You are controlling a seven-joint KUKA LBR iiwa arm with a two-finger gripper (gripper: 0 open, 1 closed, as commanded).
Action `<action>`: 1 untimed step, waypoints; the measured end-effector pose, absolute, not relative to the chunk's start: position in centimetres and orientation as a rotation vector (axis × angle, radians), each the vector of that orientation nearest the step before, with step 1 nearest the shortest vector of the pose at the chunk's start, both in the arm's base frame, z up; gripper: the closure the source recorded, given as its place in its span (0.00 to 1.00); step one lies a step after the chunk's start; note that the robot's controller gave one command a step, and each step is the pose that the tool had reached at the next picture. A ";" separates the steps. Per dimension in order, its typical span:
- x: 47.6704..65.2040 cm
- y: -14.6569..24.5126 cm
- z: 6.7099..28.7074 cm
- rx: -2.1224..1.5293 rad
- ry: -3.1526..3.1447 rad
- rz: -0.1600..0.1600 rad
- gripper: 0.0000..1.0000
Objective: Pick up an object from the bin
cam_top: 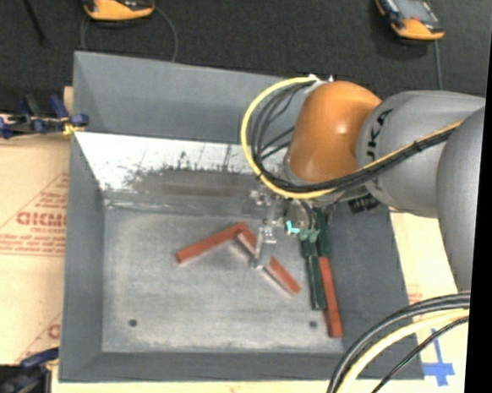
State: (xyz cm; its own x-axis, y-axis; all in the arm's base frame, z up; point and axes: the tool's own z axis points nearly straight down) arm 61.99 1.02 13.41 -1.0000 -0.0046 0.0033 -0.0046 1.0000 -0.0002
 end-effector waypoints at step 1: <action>64.6 4.4 7.0 0.019 -3.143 -0.002 0.00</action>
Offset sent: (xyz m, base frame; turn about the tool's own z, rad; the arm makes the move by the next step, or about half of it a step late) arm 0.0256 0.0326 -0.0607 -0.0028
